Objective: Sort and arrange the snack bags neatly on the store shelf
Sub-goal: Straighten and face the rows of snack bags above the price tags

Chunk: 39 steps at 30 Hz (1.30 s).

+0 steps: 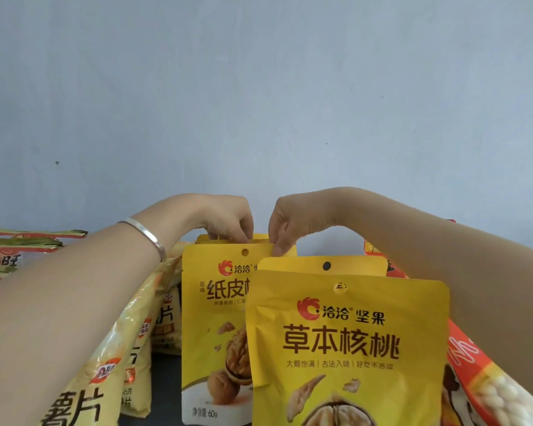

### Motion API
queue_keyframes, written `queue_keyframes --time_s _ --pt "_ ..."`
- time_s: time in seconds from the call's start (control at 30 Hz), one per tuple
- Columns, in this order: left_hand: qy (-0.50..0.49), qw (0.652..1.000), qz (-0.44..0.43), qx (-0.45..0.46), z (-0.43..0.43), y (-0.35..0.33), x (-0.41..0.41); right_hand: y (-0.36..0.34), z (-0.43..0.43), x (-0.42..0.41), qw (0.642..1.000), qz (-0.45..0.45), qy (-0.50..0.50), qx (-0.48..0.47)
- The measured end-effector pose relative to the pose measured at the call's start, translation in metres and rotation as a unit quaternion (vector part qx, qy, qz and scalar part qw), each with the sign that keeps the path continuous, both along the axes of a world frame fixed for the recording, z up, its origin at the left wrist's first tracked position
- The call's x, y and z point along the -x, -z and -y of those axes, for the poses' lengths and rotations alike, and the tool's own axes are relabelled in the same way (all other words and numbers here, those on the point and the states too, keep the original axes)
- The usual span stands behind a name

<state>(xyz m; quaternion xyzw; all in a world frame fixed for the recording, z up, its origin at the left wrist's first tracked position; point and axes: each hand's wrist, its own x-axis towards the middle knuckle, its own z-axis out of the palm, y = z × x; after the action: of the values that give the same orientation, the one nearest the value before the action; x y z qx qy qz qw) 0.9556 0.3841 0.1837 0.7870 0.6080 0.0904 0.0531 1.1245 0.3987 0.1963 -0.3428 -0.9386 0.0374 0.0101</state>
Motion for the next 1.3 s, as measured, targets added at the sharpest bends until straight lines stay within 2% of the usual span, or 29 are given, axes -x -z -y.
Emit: queue_keyframes --time_s 0.2,0.5,0.6,0.83,1.03,1.3 --pt "0.030 0.995 0.021 -0.092 -0.006 0.000 -0.024 -0.005 0.007 -0.036 0.997 0.019 0.068 -0.034" --pt "0.074 0.991 0.065 -0.090 -0.031 0.013 -0.067 0.002 0.000 -0.079 0.989 -0.017 0.143 -0.033" --pt "0.078 0.990 0.078 -0.083 -0.036 0.016 -0.070 0.003 -0.001 -0.083 0.990 -0.024 0.138 -0.030" --pt "0.082 0.992 0.047 -0.084 -0.037 0.014 -0.073 0.001 -0.002 -0.082 0.991 -0.008 0.135 -0.023" --pt "0.076 0.983 0.150 -0.071 -0.032 0.006 -0.056 -0.009 -0.003 -0.076 0.990 -0.083 0.109 -0.026" --pt "0.026 0.977 0.118 -0.178 -0.030 0.001 -0.004 -0.027 -0.016 -0.030 0.993 -0.049 0.094 -0.048"
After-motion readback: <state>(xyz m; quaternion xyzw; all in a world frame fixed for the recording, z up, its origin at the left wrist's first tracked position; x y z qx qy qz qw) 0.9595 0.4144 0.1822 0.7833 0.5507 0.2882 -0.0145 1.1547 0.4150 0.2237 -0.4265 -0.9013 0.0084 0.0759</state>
